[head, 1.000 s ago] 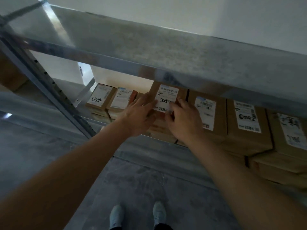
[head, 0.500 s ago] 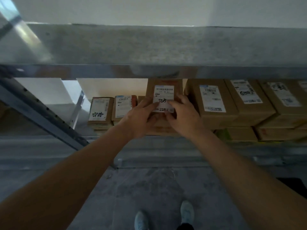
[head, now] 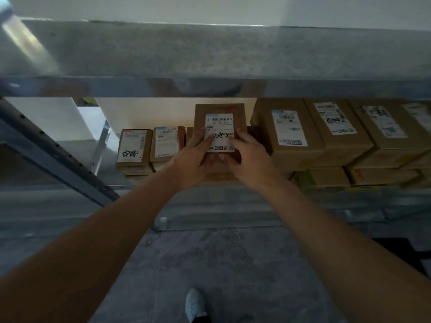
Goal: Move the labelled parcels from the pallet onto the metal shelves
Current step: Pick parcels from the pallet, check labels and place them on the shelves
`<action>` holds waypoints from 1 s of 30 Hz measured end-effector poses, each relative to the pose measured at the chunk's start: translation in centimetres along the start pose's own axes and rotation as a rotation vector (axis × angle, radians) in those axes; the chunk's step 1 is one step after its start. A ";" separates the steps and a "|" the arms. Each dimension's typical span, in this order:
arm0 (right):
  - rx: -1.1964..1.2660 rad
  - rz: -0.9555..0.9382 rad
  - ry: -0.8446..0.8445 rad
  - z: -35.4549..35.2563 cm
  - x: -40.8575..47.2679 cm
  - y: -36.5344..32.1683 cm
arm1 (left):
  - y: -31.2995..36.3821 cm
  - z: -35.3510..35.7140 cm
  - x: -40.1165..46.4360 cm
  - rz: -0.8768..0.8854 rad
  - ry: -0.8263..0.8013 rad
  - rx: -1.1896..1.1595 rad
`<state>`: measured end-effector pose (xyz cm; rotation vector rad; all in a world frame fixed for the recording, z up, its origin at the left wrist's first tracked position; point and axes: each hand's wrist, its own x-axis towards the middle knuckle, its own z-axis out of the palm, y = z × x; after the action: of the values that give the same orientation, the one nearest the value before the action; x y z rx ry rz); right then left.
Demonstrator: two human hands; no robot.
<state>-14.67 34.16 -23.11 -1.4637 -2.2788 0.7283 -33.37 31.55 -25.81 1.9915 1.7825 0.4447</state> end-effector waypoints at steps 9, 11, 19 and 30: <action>0.026 -0.094 0.038 -1.9 -5.2 -1.9 | 3.6 -1.6 -6.1 -0.012 0.062 0.069; 0.015 -0.116 0.052 -2.6 -6.7 -2.2 | 4.7 -1.8 -7.4 -0.024 0.058 0.082; -0.007 -0.138 0.081 -4.7 -12.7 -1.5 | 9.7 -1.2 -12.5 0.000 0.093 0.124; 0.017 -0.124 0.137 -8.0 -19.1 0.4 | 14.9 0.4 -16.1 0.102 0.189 0.114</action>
<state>-2.13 18.82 -16.94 -1.3090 -2.2297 0.5910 -22.45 14.31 -17.77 2.1903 1.8611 0.5929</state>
